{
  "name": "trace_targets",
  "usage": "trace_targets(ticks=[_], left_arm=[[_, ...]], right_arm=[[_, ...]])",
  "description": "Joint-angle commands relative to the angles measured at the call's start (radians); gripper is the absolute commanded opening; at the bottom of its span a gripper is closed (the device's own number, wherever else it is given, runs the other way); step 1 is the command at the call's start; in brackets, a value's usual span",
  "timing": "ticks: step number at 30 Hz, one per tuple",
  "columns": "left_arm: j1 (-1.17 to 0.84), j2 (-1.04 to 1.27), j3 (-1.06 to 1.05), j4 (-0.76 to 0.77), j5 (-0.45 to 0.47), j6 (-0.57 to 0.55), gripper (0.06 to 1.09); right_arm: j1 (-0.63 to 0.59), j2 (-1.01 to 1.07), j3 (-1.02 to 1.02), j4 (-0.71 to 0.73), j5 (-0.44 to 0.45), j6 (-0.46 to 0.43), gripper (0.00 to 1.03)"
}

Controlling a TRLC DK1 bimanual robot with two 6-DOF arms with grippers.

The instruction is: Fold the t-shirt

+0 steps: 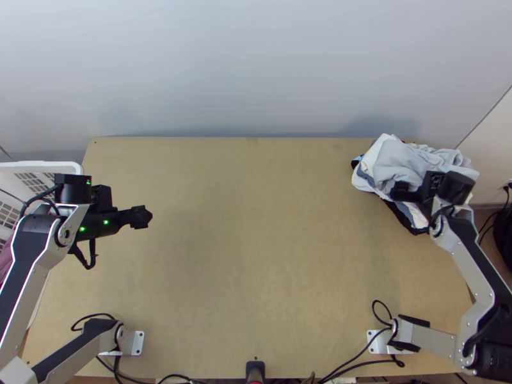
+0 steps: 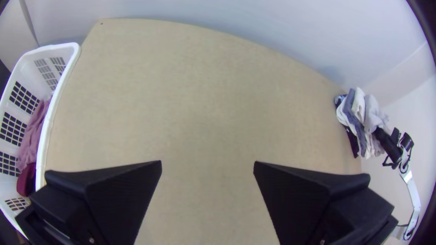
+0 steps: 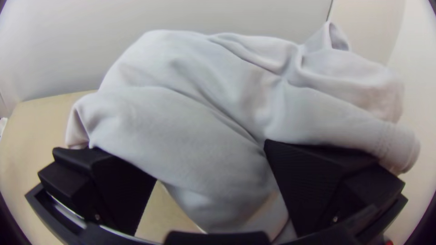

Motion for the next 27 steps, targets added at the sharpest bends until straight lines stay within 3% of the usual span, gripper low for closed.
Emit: trace_targets(ticks=[1,8,17,22,27], left_arm=[[-0.008,0.004,-0.007,0.0,0.0,-0.006,1.04],[-0.033,0.007,-0.001,0.002,0.0,-0.027,1.04],[-0.033,0.006,-0.006,0.0,0.0,-0.027,1.04],[-0.031,0.004,-0.013,-0.003,-0.002,-0.026,1.04],[-0.014,0.004,-0.013,-0.011,-0.003,-0.023,1.04]], right_arm=[[-0.005,-0.087,0.172,-0.125,-0.037,0.028,1.0],[-0.034,-0.072,0.392,-0.244,-0.056,0.075,1.0],[-0.037,-0.006,0.482,-0.237,-0.059,0.189,1.0],[-0.01,0.112,0.431,-0.186,-0.059,0.233,1.0],[-0.01,0.256,0.298,-0.068,-0.057,0.224,1.0]])
